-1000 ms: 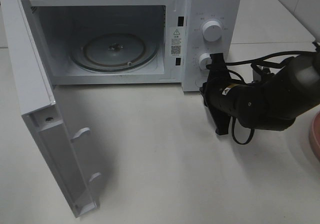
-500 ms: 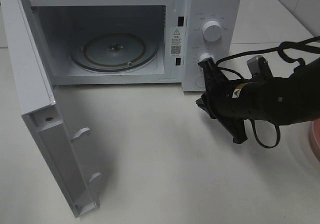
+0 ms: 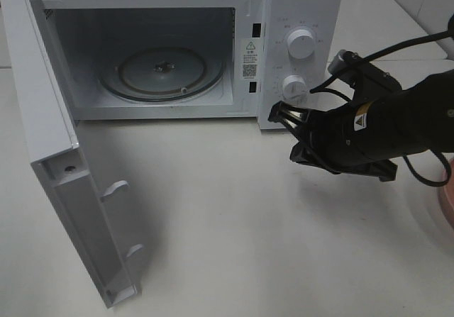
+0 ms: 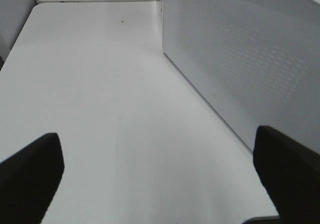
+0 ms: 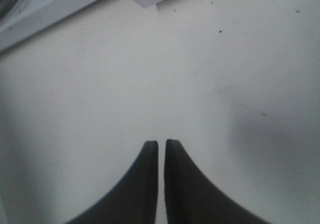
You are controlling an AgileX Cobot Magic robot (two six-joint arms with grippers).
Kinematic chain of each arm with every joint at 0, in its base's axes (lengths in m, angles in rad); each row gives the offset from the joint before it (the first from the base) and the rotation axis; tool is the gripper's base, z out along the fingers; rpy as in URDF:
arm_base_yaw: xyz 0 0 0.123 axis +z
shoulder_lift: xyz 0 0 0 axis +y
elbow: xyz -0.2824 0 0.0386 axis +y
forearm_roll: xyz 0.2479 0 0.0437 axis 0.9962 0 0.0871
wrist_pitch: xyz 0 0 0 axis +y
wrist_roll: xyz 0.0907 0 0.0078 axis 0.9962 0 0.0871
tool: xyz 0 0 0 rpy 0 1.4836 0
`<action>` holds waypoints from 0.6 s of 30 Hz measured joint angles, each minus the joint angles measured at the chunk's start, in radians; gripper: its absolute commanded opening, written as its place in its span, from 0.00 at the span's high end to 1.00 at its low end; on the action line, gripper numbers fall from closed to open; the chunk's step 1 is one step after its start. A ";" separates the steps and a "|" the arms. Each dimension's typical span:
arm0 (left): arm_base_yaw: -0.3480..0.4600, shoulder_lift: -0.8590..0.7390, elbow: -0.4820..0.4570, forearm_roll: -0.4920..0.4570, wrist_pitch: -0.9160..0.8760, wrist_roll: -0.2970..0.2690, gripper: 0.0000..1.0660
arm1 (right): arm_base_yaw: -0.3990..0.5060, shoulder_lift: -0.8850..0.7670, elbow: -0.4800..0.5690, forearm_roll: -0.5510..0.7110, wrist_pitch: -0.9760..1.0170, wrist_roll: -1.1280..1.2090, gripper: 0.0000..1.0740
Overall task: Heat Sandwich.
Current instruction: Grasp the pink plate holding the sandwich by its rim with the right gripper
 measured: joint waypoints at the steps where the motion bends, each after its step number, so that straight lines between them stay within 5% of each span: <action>1: 0.000 0.000 0.000 0.000 0.000 0.000 0.08 | 0.000 -0.010 0.000 -0.001 0.029 -0.057 0.91; 10: 0.000 0.000 0.000 0.000 0.000 0.000 0.08 | 0.000 -0.098 0.000 -0.008 0.281 -0.453 0.88; 18: 0.000 0.000 0.000 0.000 0.000 0.000 0.08 | 0.000 -0.175 0.000 -0.018 0.448 -0.555 0.80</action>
